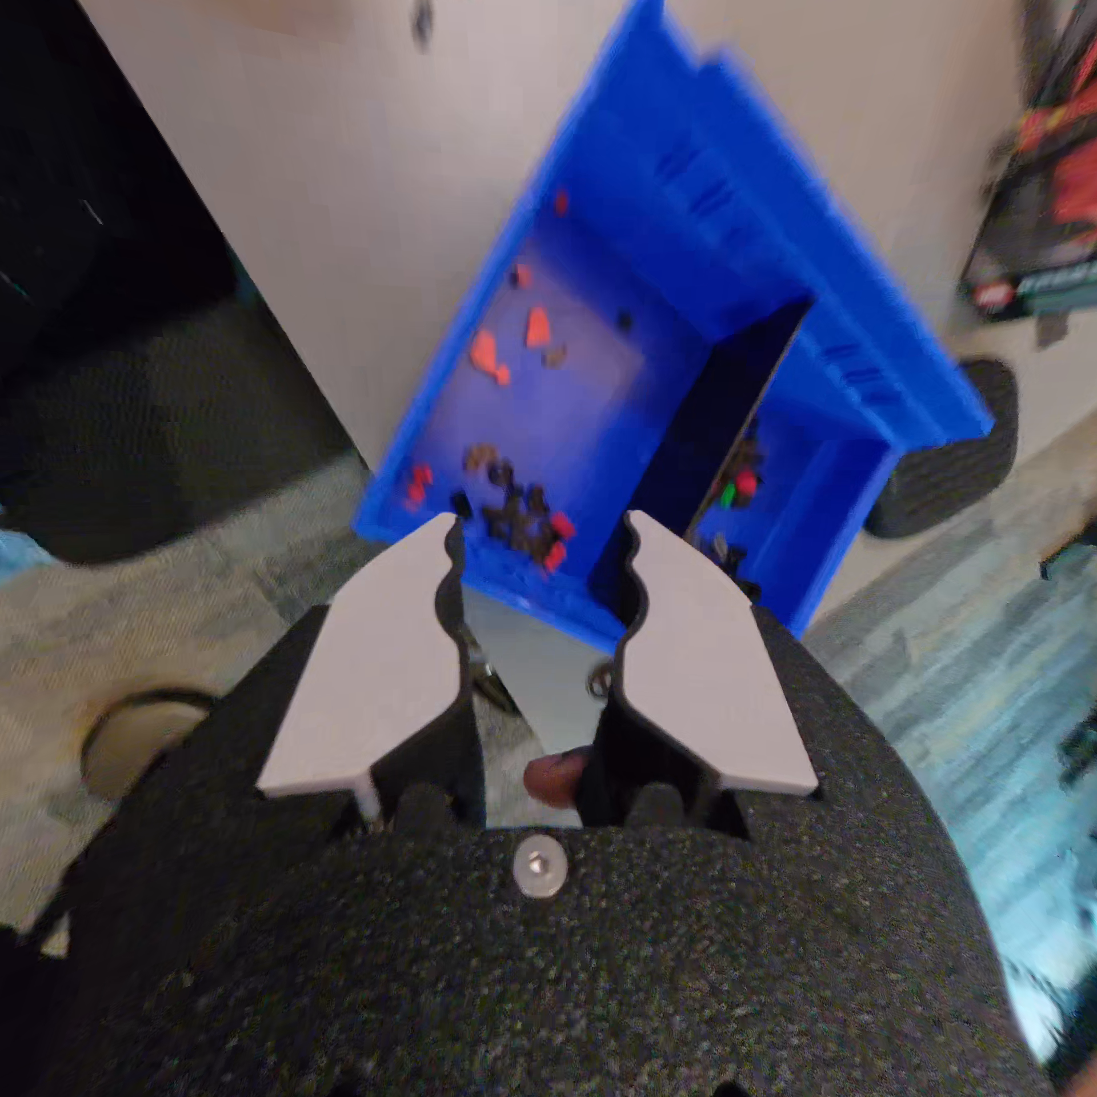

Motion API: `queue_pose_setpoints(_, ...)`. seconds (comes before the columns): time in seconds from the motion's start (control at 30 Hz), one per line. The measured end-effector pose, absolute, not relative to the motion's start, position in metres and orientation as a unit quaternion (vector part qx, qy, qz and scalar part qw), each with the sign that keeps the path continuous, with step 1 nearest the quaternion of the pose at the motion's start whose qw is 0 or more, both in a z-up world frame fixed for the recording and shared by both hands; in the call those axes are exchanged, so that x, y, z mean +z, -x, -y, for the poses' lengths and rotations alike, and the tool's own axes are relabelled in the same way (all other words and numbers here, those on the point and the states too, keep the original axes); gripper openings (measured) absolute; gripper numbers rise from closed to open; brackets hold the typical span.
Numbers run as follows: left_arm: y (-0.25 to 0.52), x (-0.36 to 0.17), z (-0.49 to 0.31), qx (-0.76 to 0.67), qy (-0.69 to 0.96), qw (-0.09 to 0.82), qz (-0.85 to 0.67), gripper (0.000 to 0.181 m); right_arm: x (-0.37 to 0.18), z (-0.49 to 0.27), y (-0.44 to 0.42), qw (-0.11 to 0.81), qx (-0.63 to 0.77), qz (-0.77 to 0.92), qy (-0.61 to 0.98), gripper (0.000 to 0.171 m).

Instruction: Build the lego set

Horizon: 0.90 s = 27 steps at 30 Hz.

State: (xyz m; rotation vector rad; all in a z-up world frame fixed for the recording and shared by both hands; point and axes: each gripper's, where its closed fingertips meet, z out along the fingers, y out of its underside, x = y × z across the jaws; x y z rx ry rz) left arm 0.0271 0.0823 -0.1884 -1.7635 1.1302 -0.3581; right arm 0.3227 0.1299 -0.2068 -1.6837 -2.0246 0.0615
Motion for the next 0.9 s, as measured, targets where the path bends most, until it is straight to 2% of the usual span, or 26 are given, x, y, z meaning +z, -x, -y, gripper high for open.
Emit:
queue_pose_setpoints(0.17,0.009,-0.198,-0.069,-0.140,0.751,0.478,-0.434,0.008,-0.162,-0.091,-0.245,0.358,0.125,0.722,0.578,0.047)
queue_pose_setpoints(0.27,0.023,-0.203,-0.063,-0.138,0.755,0.478,-0.426,0.008,-0.145,-0.067,-0.182,0.420,0.236,0.677,0.557,0.037)
queue_pose_setpoints(0.53,0.023,-0.210,-0.047,-0.169,0.746,0.481,-0.428,0.008,-0.175,-0.041,-0.055,0.388,0.415,0.625,0.535,0.025)
queue_pose_setpoints(0.9,-0.006,-0.203,-0.041,-0.238,0.696,0.500,-0.456,0.008,-0.190,-0.052,-0.024,0.387,0.396,0.645,0.526,0.021)
